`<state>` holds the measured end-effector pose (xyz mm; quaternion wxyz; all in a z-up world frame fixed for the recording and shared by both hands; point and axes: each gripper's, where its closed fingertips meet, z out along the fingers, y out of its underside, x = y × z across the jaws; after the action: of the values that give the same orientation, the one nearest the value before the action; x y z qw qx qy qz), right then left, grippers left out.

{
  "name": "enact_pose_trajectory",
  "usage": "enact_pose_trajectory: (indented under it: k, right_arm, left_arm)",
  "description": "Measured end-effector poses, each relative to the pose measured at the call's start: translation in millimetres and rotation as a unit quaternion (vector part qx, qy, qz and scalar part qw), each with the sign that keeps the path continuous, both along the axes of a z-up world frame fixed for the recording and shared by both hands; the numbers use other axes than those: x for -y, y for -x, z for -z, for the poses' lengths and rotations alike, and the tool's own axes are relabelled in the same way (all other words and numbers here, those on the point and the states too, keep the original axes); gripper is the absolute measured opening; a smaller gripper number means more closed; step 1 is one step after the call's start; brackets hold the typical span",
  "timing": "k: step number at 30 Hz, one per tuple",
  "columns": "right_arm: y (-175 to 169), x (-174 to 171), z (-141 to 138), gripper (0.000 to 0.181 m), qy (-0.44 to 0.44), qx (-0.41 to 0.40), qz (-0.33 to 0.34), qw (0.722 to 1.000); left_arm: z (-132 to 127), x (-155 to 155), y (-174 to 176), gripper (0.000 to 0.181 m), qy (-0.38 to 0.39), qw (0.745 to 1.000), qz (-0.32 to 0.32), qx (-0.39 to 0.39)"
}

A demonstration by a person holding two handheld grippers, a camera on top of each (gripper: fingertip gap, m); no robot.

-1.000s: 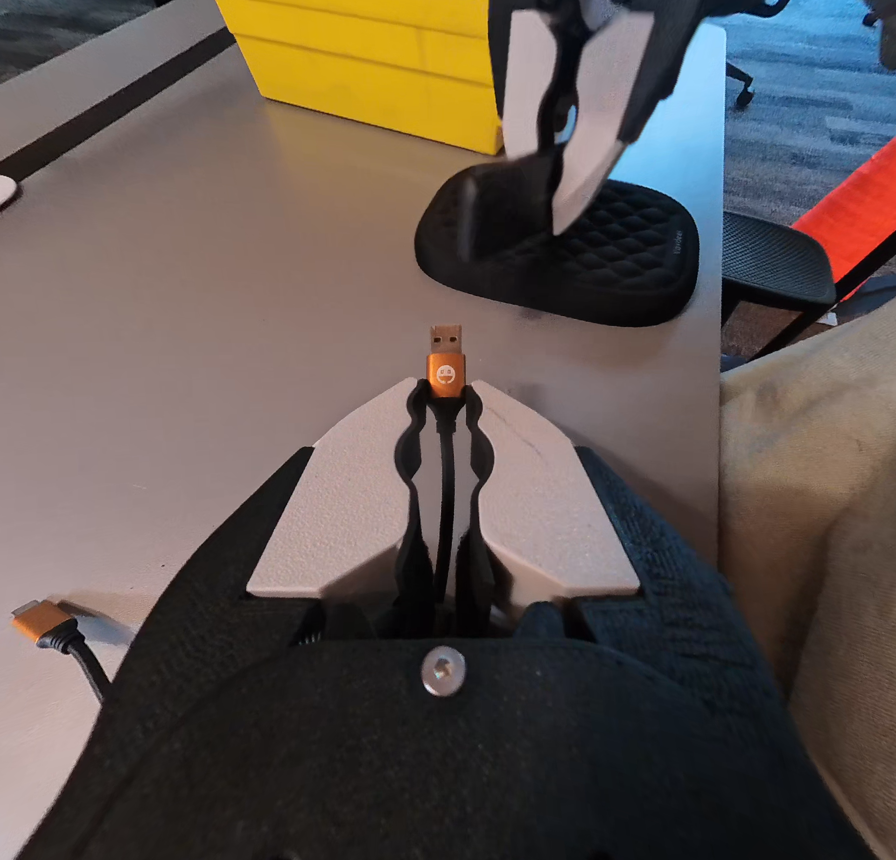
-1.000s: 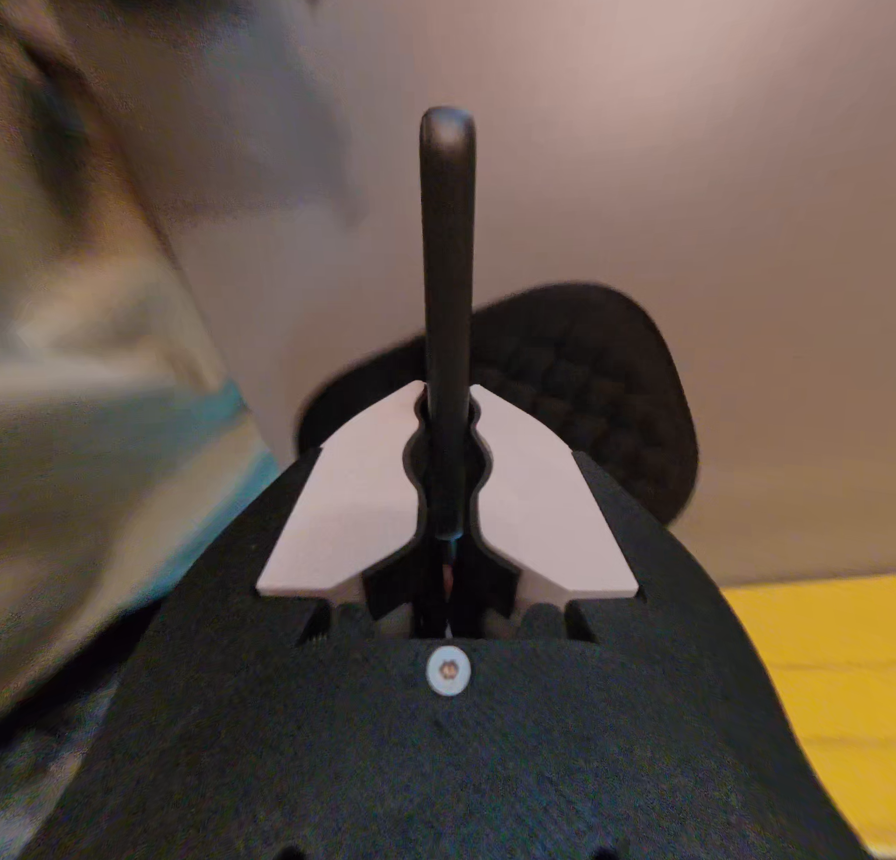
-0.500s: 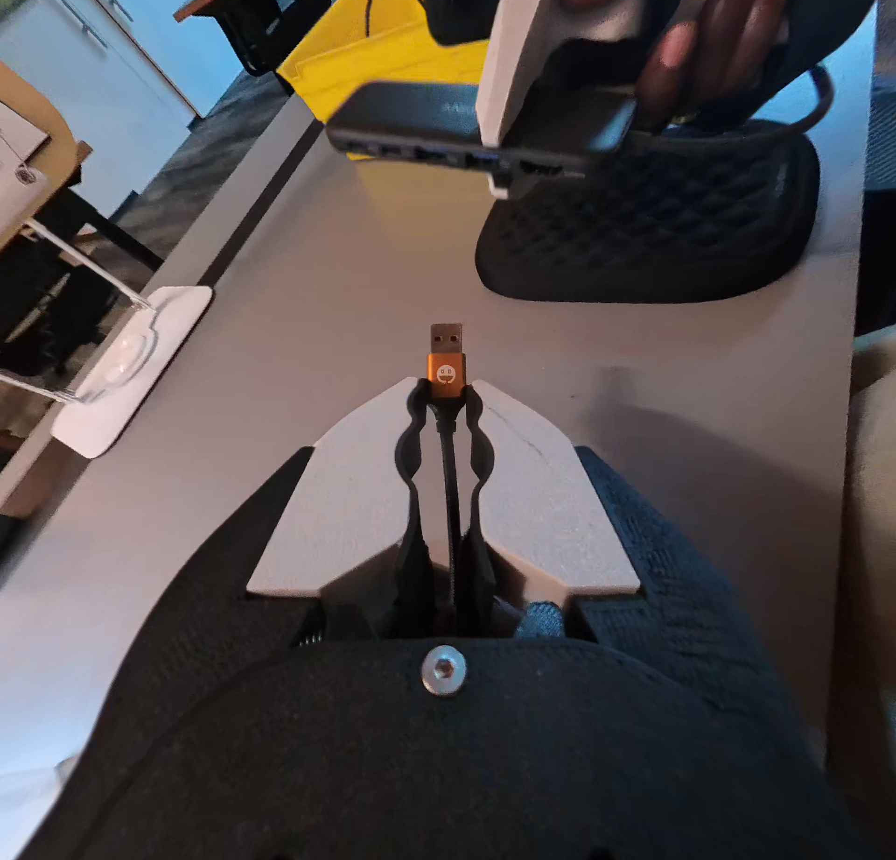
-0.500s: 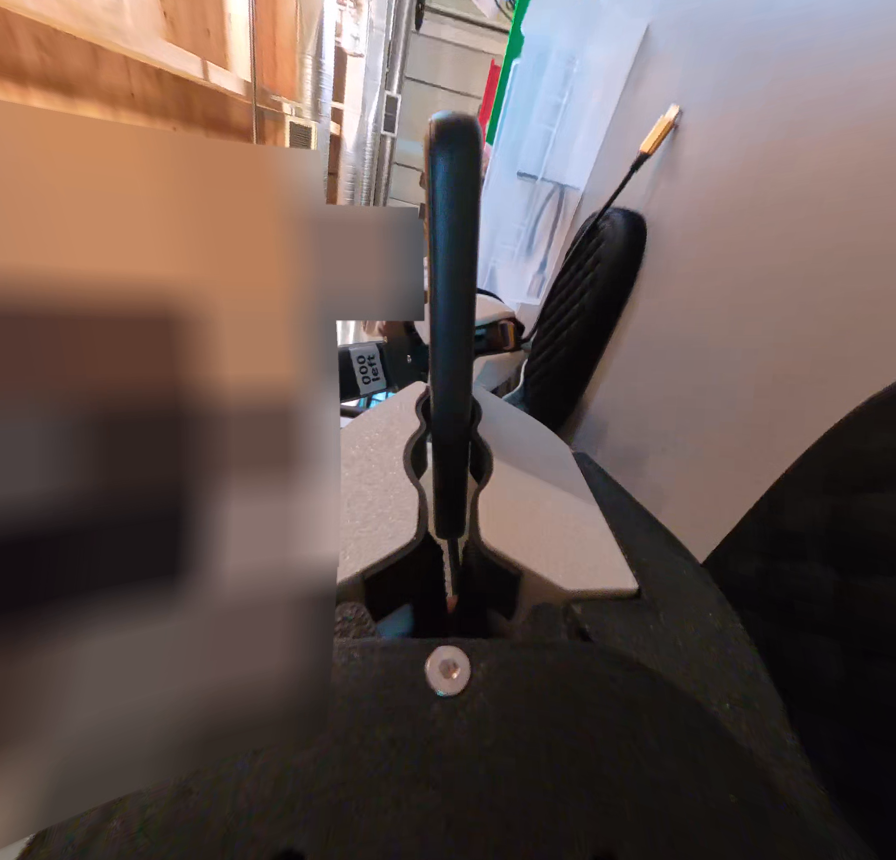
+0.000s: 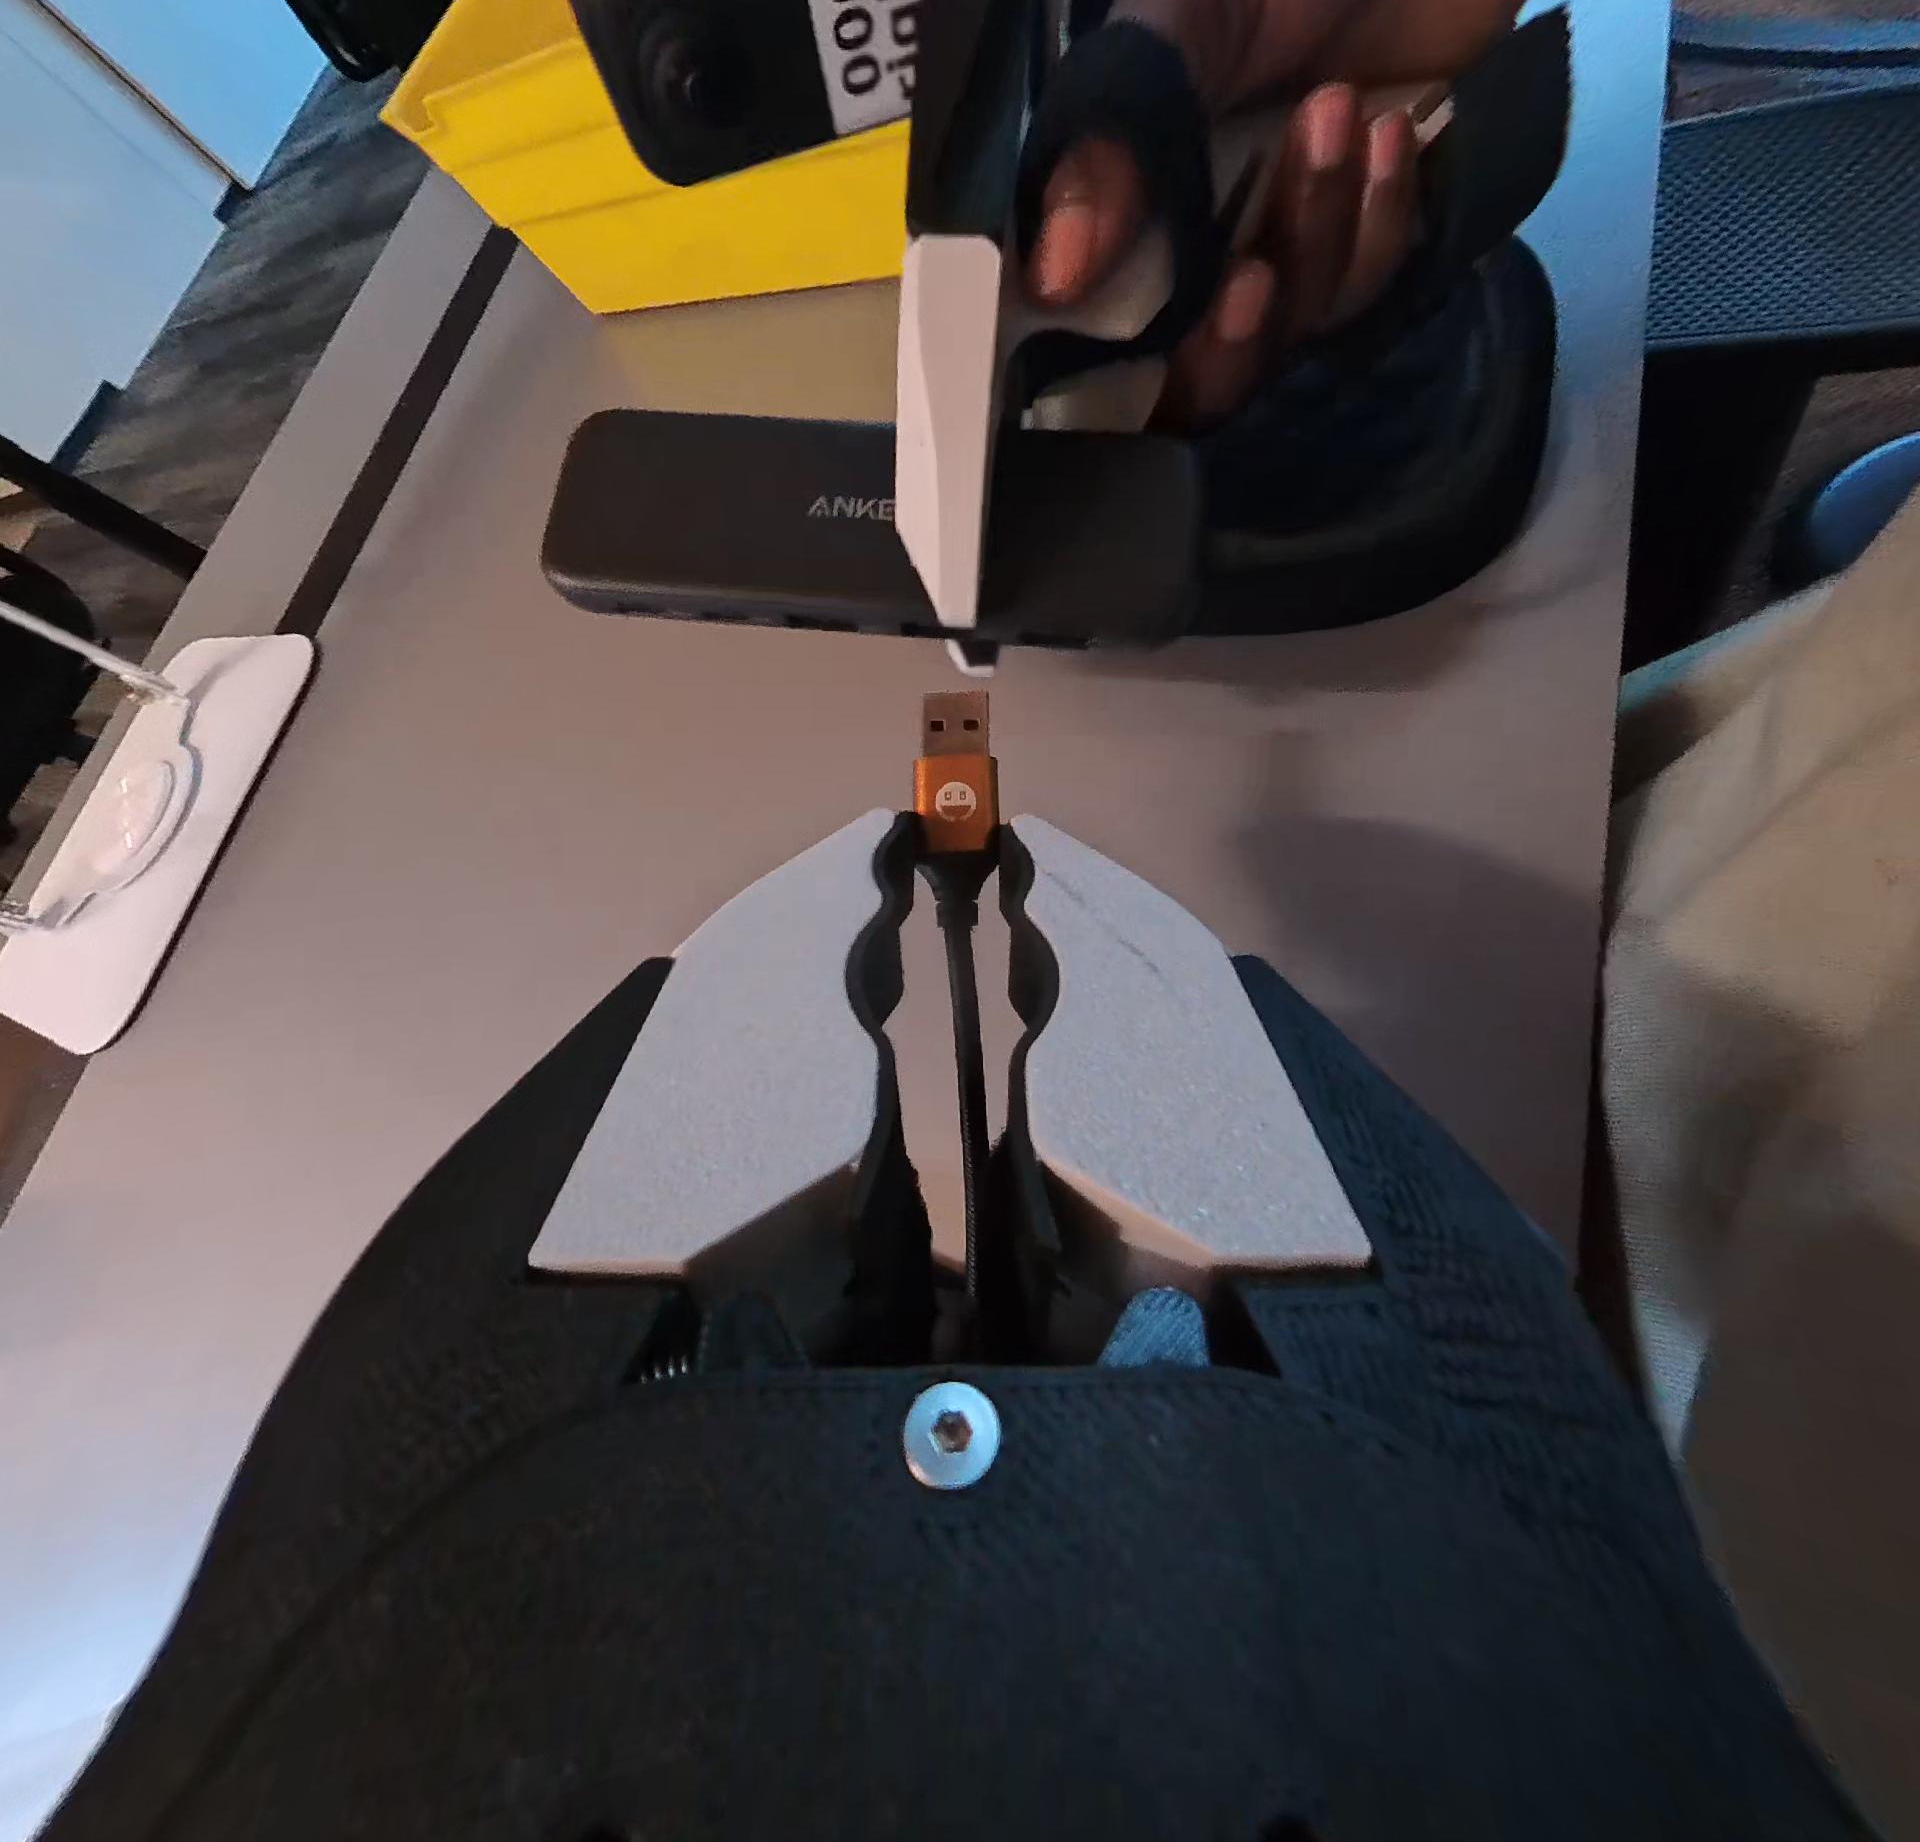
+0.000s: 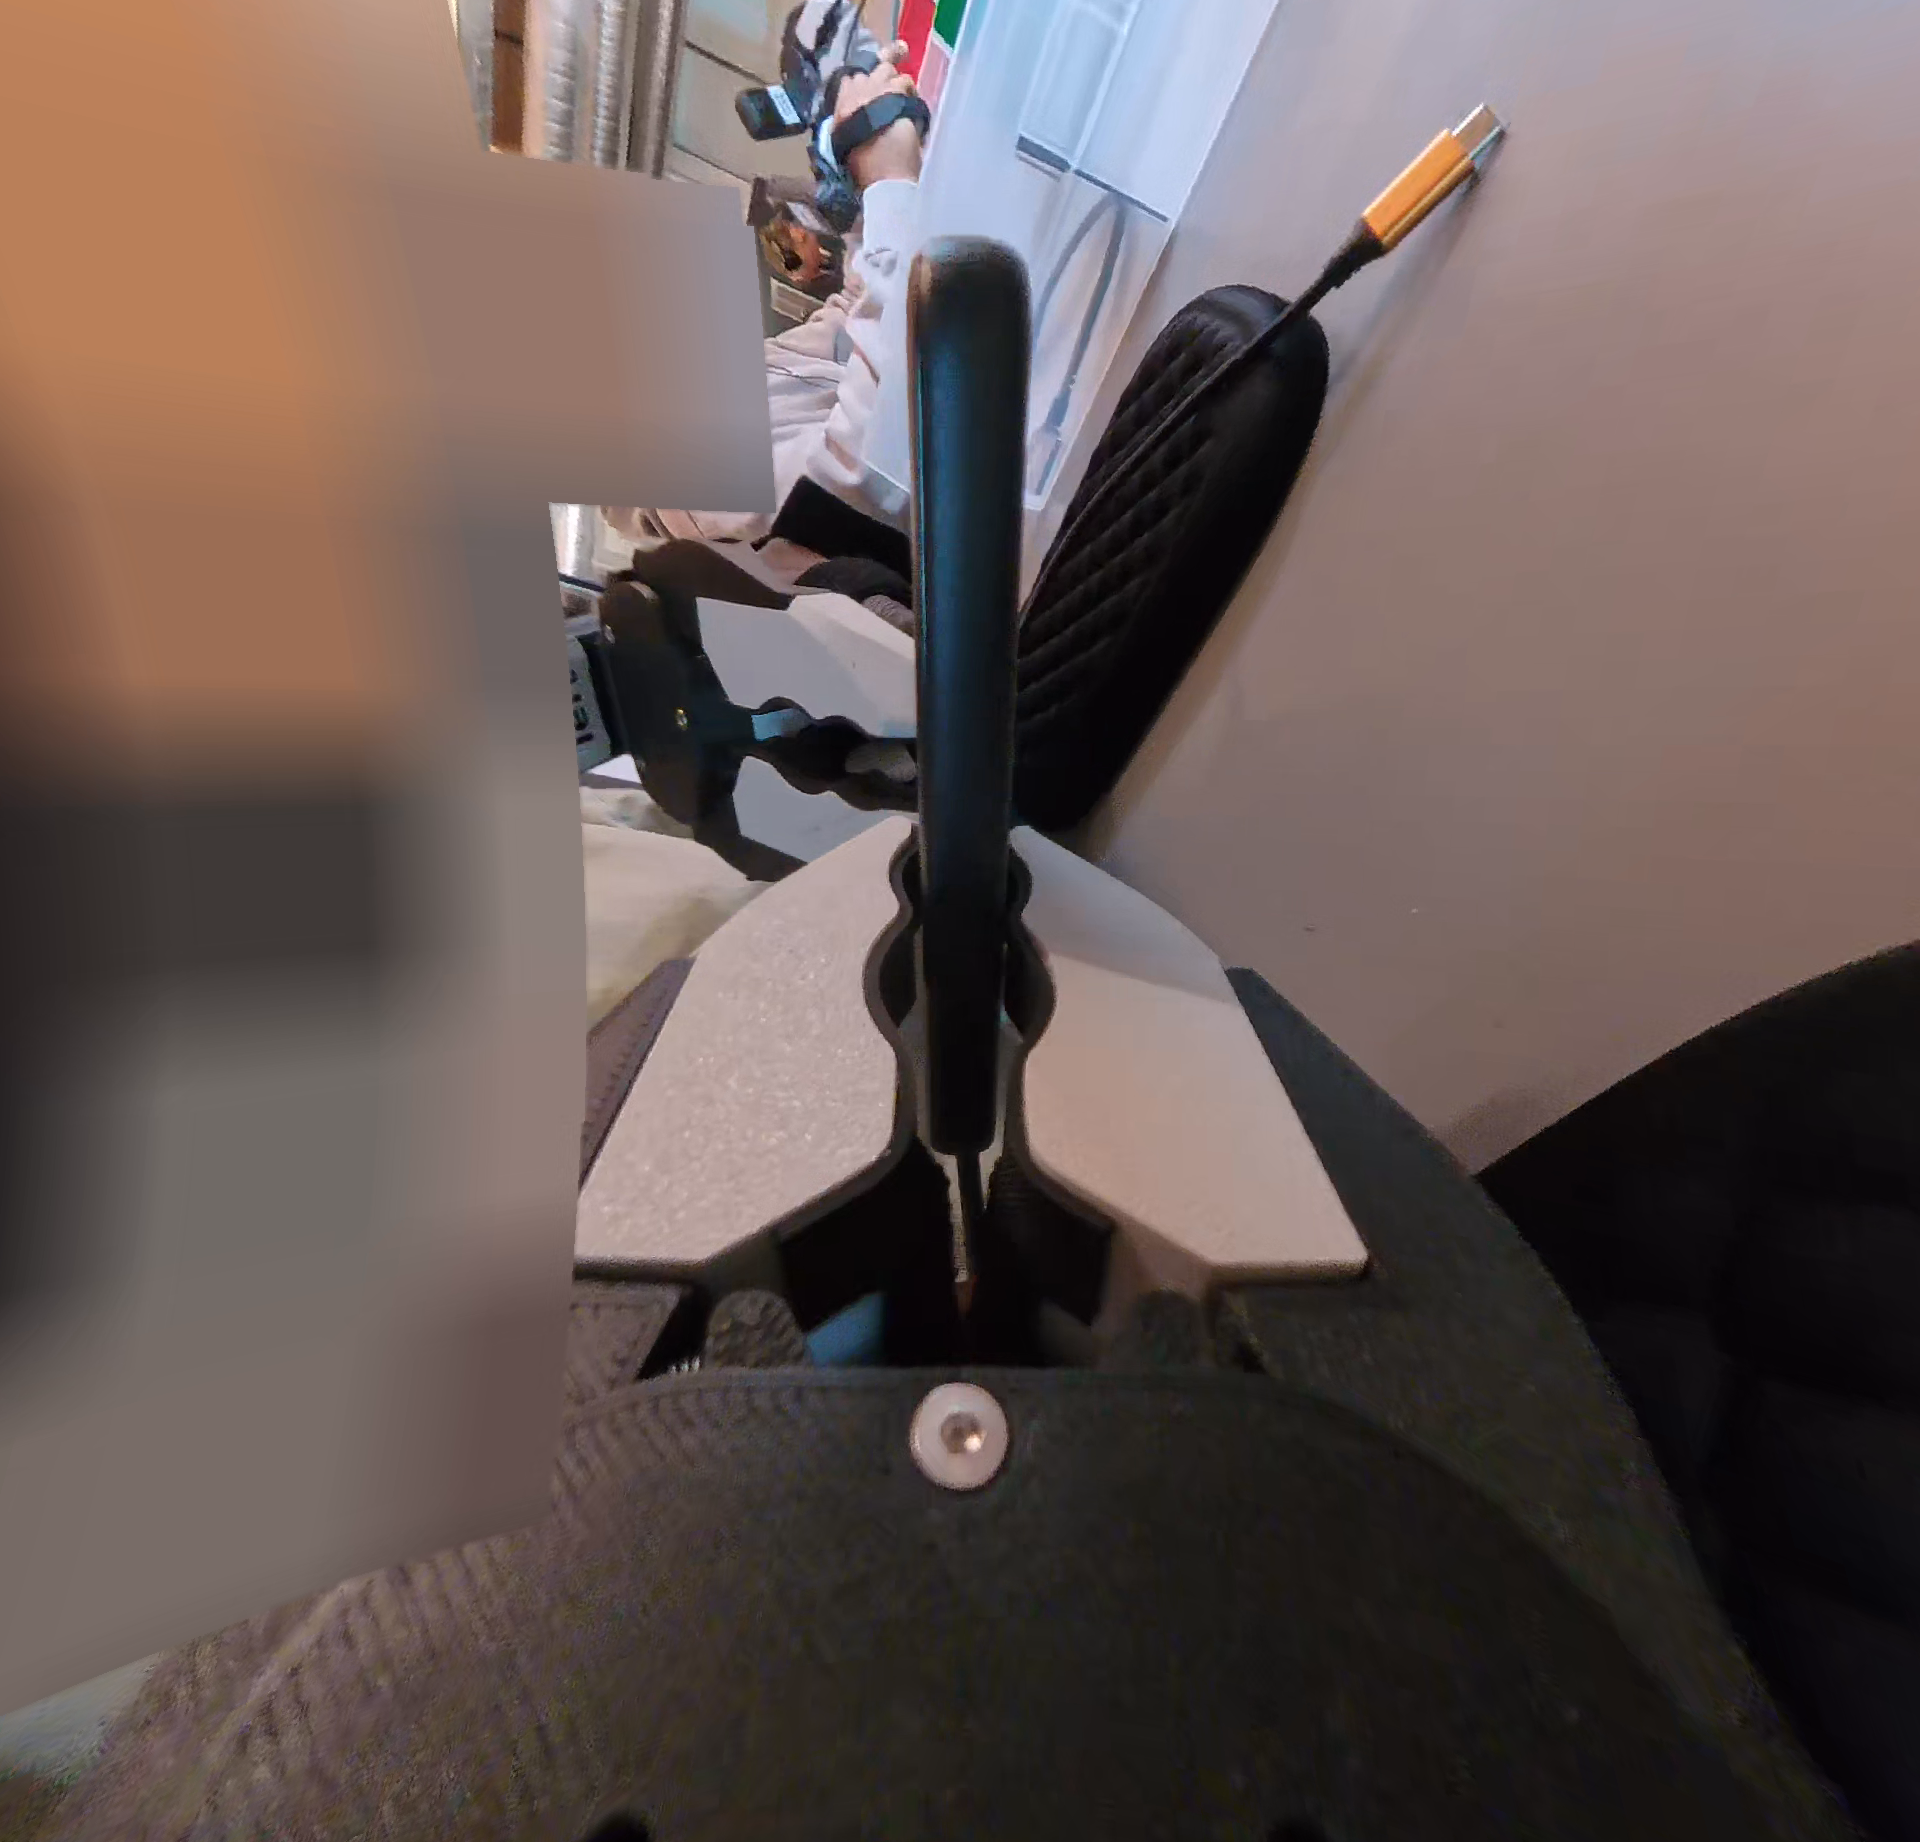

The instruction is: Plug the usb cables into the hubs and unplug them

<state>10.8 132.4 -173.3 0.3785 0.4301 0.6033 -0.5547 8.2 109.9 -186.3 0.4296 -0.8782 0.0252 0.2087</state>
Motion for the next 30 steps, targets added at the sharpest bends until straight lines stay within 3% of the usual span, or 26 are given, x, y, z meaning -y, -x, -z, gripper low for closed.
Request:
enact_pose_trajectory:
  k: [1,19,30]
  right_arm:
    - [-0.4,0.5,1.1,0.012,-0.005,-0.01,-0.004,1.0]
    - [-4.8,4.5,10.2,0.012,-0.03,-0.022,-0.035,0.999]
    - [-6.6,7.5,11.4,0.012,-0.039,-0.032,-0.041,0.998]
  left_arm:
    - [1.1,-1.8,-1.6,0.015,0.001,1.0,0.003,0.003]
    - [6.4,-5.3,3.2,0.015,0.016,0.999,0.003,-0.047]
    - [5.0,-7.7,-0.5,0.015,0.01,0.999,0.013,-0.038]
